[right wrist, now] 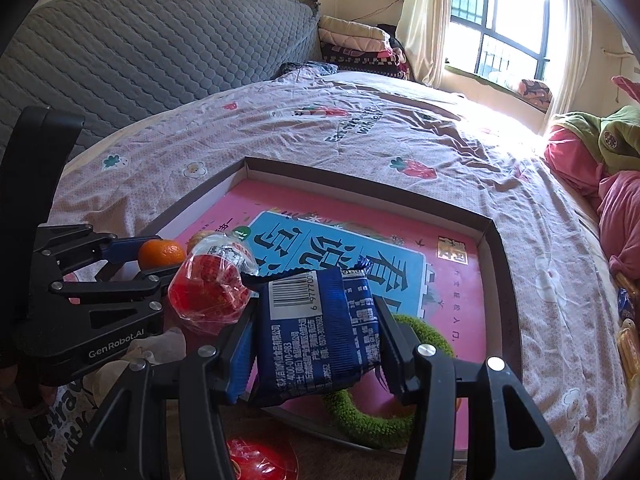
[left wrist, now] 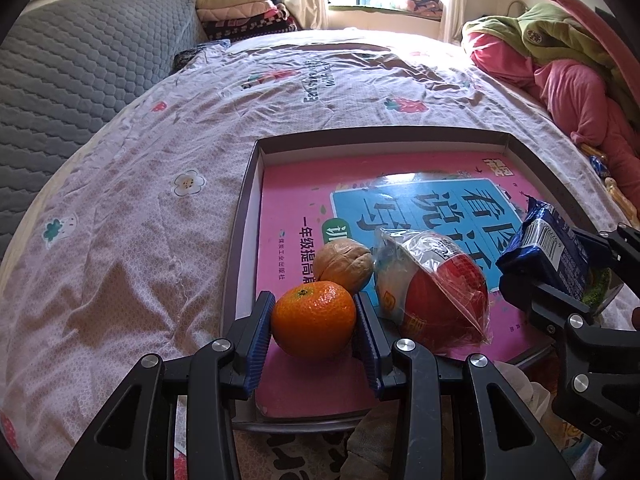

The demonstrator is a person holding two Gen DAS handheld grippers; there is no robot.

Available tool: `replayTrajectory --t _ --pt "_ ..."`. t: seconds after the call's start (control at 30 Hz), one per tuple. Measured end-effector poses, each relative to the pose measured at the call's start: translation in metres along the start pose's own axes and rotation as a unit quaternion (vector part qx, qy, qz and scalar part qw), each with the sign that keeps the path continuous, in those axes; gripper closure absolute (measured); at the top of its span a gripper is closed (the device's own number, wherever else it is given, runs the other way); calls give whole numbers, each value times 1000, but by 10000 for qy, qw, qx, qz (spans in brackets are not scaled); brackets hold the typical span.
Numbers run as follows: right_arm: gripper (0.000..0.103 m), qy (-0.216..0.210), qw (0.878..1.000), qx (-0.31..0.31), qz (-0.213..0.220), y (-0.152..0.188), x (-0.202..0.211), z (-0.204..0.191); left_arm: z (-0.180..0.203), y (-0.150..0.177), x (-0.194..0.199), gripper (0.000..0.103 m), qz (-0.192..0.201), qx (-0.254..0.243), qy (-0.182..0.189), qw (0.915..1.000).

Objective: Organize objects
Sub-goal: 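Lower the orange into the tray while the right lowers the blue packet beside the ring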

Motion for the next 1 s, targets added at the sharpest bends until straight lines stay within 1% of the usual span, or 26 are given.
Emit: replayTrajectory --t 0.63,0.77,1.0 --pt "49 11 9997 191 -181 0 -10 -4 -2 3 -2 62 21 22 31 10000" --pt "49 109 9994 206 -273 1 -15 -3 -2 3 -2 62 21 22 40 10000" --pt "49 127 9992 199 -310 1 -18 -2 -2 4 -2 62 24 20 32 10000"
Point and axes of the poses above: each gripper's, at about its wrist camera, not at the fingertips, and x roughly against the way its jaws point, z to its right, y to its underside, the point moved 6 cm from there along -x, roughly the way its jaws point, and after that the axes turned 13 degrees about -z, right-handed, at the moved point
